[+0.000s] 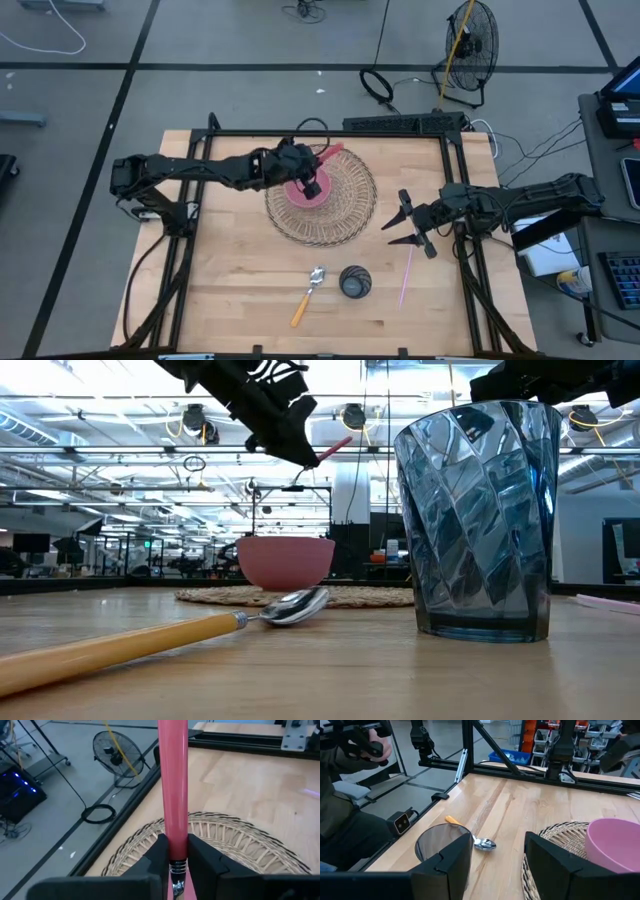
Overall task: Pick & Place Utensil
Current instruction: Put the red fork into the pink bowl on the woven mat
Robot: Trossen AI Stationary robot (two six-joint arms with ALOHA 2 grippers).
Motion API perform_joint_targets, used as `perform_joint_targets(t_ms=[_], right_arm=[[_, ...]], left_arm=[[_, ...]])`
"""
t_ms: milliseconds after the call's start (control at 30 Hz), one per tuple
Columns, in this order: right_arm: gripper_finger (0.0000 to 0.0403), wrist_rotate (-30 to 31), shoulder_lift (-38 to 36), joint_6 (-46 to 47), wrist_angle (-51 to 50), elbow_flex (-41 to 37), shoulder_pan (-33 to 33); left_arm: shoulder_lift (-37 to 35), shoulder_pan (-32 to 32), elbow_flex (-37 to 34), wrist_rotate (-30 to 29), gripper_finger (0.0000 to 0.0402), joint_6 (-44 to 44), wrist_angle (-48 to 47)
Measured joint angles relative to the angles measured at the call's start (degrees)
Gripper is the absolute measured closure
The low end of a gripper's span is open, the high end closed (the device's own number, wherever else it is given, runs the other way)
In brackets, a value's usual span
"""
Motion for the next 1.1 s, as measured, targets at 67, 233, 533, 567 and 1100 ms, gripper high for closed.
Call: perform_joint_targets(t_ms=[67,233,533,567,1100], right_arm=[[0.0227,0.0,0.0,0.0,0.0,0.0,0.0],[0.0227,0.0,0.0,0.0,0.0,0.0,0.0],[0.0227,0.0,0.0,0.0,0.0,0.0,0.0],[0.0227,0.0,0.0,0.0,0.0,0.0,0.0],[0.0227,0.0,0.0,0.4,-1.5,0.0,0.0]], left_arm=[[0.0,0.9,0.0,1.4,0.0353,0.0,0.7],[0.0,2.7,0.0,2.7,0.0347,-0.1,1.1],[5.2,4.0,0.0,3.5,0.0347,-0.2,4.6],[6.3,4.2,0.0,4.0,0.035,-0.2,4.9],[16.8,6.3,0.0,6.3,0.0352,-3.5,9.8]])
